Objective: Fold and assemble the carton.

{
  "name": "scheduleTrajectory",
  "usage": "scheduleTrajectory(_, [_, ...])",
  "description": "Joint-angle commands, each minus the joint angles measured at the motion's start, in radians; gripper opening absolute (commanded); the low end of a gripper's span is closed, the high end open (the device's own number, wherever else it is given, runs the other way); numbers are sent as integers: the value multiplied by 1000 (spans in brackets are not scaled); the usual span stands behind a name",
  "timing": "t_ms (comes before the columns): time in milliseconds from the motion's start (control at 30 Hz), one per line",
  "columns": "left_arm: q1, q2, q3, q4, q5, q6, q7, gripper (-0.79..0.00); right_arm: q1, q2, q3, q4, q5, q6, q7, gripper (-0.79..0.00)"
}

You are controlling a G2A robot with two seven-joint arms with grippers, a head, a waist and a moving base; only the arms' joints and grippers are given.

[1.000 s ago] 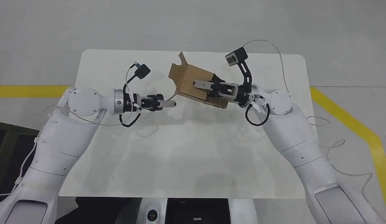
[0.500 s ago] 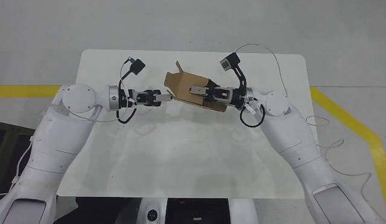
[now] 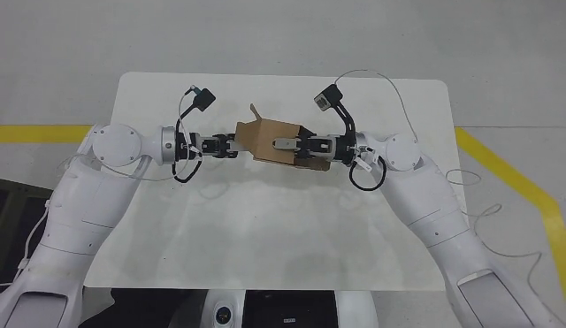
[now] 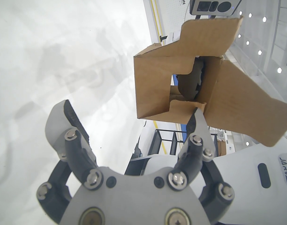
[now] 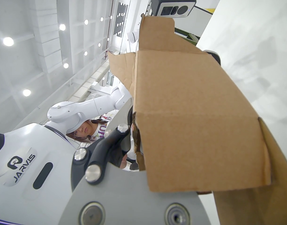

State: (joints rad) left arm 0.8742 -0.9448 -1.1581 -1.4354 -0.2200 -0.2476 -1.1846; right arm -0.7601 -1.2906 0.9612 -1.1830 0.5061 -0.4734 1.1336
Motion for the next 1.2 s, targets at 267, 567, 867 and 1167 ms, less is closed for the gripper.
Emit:
scheduleTrajectory(267, [1, 0, 12, -11, 3, 2, -10, 0, 10, -9, -19, 14, 6, -2, 8, -785])
scheduleTrajectory(567, [2, 1, 15, -16, 8, 1, -15, 0, 15, -13, -19, 29, 10, -7, 9, -785])
scheduleTrajectory(867, [0, 3, 6, -5, 2, 2, -13, 0, 12, -8, 6, 53, 15, -2, 22, -785])
scheduleTrajectory(1167, [-13, 9, -31, 54, 1, 1, 21, 0, -19, 10, 9, 43, -23, 90, 151, -785])
